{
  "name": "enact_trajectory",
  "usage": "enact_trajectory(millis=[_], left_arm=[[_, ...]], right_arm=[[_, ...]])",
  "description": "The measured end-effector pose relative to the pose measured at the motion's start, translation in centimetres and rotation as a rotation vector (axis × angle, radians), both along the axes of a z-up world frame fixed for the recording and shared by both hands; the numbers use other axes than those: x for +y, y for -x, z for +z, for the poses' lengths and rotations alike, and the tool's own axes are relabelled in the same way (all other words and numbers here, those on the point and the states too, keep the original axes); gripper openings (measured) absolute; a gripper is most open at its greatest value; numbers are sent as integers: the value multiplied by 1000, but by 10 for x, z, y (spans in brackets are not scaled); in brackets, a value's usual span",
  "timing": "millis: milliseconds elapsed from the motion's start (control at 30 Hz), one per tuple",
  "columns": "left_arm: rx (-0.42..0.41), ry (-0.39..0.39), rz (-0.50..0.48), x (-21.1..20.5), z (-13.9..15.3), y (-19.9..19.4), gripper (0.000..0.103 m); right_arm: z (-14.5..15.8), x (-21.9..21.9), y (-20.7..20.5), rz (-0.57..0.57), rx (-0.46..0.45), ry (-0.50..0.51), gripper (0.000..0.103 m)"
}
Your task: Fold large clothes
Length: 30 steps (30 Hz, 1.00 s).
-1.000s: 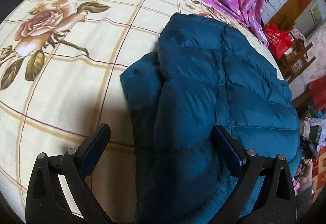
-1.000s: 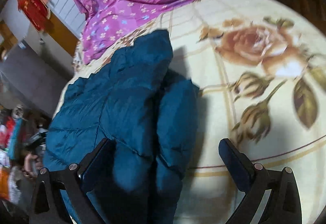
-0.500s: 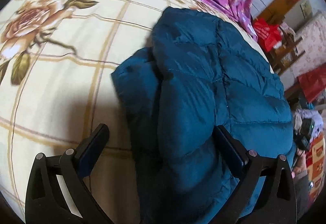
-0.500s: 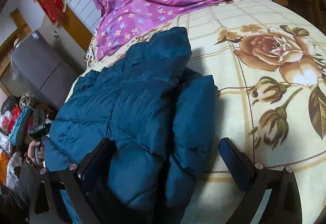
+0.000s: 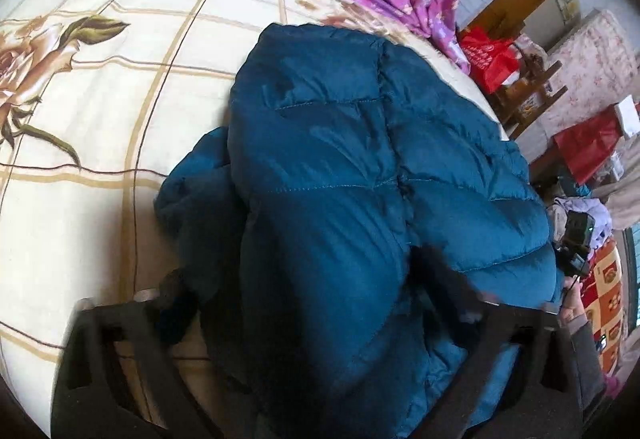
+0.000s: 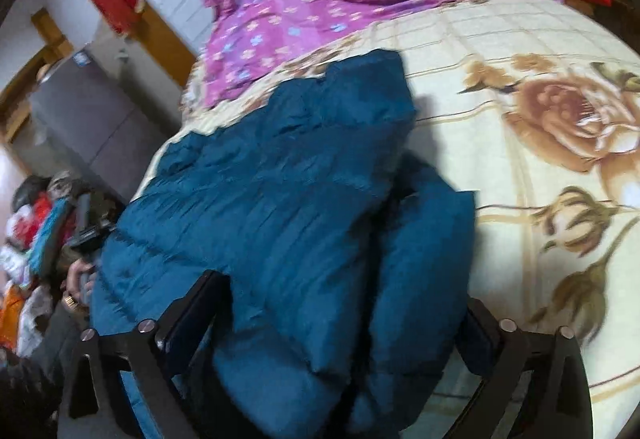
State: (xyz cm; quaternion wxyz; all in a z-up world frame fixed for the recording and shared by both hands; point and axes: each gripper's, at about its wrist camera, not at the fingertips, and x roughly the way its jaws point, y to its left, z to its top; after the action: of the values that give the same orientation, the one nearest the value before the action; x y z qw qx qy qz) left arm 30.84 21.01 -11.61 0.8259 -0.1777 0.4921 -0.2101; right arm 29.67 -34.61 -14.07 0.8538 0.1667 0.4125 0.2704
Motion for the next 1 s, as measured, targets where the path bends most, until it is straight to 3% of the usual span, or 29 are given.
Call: enact_trajectory(millis=[33, 167, 233, 300, 433, 700, 1000], left_arm=[[-3, 18, 1, -1, 0, 1, 65], [-40, -6, 9, -7, 8, 5, 39], [-81, -65, 15, -17, 18, 12, 27], [-107, -96, 36, -22, 25, 19, 23], [-139, -81, 97, -20, 42, 42, 19], [-178, -63, 92, -27, 70, 117, 19], [-199, -92, 92, -34, 75, 158, 19]], right_arm=[[0, 0, 1, 9, -5, 5, 95], [1, 0, 4, -13, -15, 11, 87], [7, 2, 8, 5, -36, 15, 63], [20, 6, 15, 16, -83, 35, 49], [43, 14, 30, 9, -165, 92, 39], [92, 17, 89, 5, -279, 129, 34], [88, 8, 129, 31, -275, 143, 34]])
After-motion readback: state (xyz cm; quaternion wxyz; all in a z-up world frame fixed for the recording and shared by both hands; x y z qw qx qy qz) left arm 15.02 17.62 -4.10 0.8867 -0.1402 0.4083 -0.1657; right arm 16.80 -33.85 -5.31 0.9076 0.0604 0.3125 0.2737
